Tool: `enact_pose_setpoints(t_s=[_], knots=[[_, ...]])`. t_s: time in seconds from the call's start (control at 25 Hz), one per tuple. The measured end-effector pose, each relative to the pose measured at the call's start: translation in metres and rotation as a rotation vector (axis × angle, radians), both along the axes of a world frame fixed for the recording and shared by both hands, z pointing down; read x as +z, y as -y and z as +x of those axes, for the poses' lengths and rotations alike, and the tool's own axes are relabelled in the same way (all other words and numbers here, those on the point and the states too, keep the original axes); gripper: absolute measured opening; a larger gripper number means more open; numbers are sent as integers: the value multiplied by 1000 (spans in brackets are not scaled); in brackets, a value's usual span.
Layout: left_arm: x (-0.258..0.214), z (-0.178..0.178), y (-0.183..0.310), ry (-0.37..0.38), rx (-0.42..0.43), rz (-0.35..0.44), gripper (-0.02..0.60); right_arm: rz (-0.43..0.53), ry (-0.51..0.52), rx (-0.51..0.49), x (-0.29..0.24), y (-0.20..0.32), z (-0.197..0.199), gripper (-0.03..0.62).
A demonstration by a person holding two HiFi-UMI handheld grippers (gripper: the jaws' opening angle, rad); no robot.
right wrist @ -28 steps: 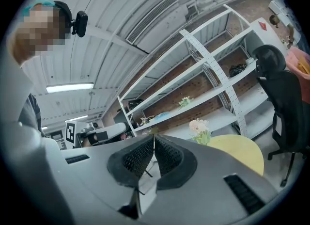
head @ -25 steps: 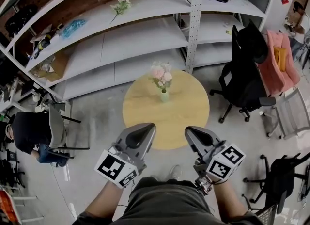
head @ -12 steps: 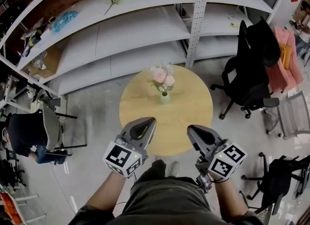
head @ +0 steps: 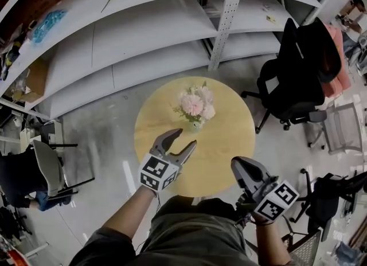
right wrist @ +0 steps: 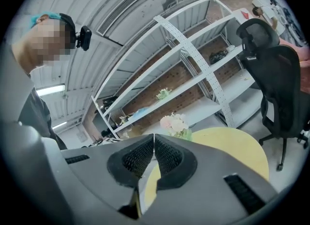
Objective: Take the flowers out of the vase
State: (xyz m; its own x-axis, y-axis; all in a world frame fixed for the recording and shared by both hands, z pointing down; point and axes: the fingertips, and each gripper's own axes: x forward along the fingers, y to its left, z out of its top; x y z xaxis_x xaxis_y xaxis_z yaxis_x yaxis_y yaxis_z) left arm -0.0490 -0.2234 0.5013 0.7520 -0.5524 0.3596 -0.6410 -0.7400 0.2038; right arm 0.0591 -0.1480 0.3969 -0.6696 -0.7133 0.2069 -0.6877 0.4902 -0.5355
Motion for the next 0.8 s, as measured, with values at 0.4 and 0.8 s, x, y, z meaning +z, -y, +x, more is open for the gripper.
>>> enact_pose_setpoints(t_s=[0.4, 0.8], knots=[[93, 32, 53, 27, 138, -125, 388, -113, -3, 33, 43, 9, 5, 16], [93, 52, 80, 8, 173, -72, 383, -190, -2, 0, 71, 17, 20, 17]])
